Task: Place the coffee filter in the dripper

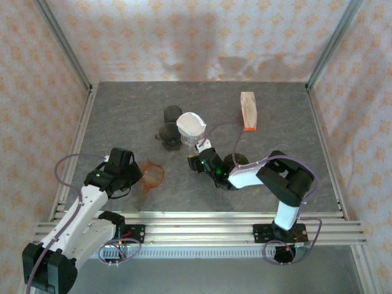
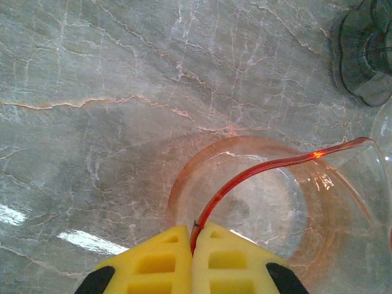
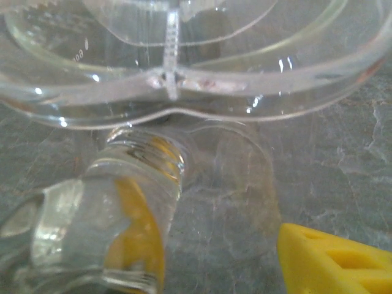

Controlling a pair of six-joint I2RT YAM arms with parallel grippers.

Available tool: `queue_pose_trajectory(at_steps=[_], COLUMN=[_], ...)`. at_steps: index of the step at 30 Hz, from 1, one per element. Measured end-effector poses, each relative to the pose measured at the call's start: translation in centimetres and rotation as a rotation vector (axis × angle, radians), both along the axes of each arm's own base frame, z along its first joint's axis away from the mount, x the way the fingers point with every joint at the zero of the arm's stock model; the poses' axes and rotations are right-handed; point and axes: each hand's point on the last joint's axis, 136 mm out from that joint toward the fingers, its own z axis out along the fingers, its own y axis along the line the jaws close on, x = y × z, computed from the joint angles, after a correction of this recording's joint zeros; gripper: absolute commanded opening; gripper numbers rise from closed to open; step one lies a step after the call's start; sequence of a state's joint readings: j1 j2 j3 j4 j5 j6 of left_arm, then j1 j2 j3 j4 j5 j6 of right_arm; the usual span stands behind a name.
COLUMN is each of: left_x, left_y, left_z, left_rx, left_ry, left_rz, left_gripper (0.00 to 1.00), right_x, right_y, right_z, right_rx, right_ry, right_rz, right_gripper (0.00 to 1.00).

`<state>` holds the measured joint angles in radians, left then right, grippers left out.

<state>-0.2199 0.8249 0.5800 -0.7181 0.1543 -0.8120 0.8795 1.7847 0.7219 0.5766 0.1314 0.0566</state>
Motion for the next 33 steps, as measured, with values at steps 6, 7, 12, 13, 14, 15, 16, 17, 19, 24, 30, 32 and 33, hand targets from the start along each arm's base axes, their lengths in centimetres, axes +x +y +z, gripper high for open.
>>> queue_pose_trajectory(at_steps=[6, 7, 12, 13, 14, 15, 16, 17, 19, 24, 30, 32, 33], left_x=[0.0, 0.0, -0.1, -0.1, -0.2, -0.2, -0.2, -0.3, -0.4, -0.6, -0.3, -0.1, 0.0], left_y=[-0.1, -0.1, -0.5, -0.6, -0.7, -0.9, -1.0, -1.2, -1.5, -2.3, -3.6, -4.2, -4.5], left_z=[0.0, 0.0, 0.0, 0.0, 0.0, 0.0, 0.0, 0.0, -0.1, -0.7, -0.4, 0.0, 0.1], left_rx=[-0.006, -0.007, -0.013, -0.015, -0.015, -0.016, -0.017, -0.016, -0.015, -0.008, 0.018, 0.028, 0.03], left_ry=[0.001, 0.002, 0.003, 0.003, 0.004, 0.004, 0.004, 0.005, 0.012, 0.039, 0.041, 0.03, 0.026], left_rz=[-0.004, -0.004, -0.015, -0.018, -0.025, -0.031, -0.036, -0.042, -0.057, -0.089, -0.146, -0.172, -0.183], left_gripper=[0.0, 0.0, 0.0, 0.0, 0.0, 0.0, 0.0, 0.0, 0.0, 0.0, 0.0, 0.0, 0.0], right_x=[2.3, 2.6, 4.2, 4.4, 4.7, 5.0, 5.1, 5.2, 5.2, 4.5, 1.8, 0.7, 0.2], right_y=[0.1, 0.0, -0.2, -0.2, -0.2, -0.2, -0.2, -0.2, -0.3, -0.6, -1.4, -1.4, -1.5], right_z=[0.0, 0.0, 0.0, 0.0, 0.0, 0.1, 0.1, 0.1, 0.1, -0.6, -1.5, -1.3, -1.0], right_rx=[0.005, 0.006, 0.007, 0.007, 0.007, 0.007, 0.006, 0.005, 0.005, 0.006, -0.006, -0.004, 0.001], right_ry=[-0.008, -0.009, -0.009, -0.009, -0.009, -0.009, -0.008, -0.008, -0.005, 0.02, 0.051, 0.049, 0.045], right_rz=[-0.037, -0.043, -0.07, -0.074, -0.078, -0.082, -0.084, -0.085, -0.084, -0.077, -0.064, -0.058, -0.056], right_gripper=[0.68, 0.68, 0.69, 0.69, 0.69, 0.69, 0.69, 0.69, 0.69, 0.69, 0.68, 0.67, 0.67])
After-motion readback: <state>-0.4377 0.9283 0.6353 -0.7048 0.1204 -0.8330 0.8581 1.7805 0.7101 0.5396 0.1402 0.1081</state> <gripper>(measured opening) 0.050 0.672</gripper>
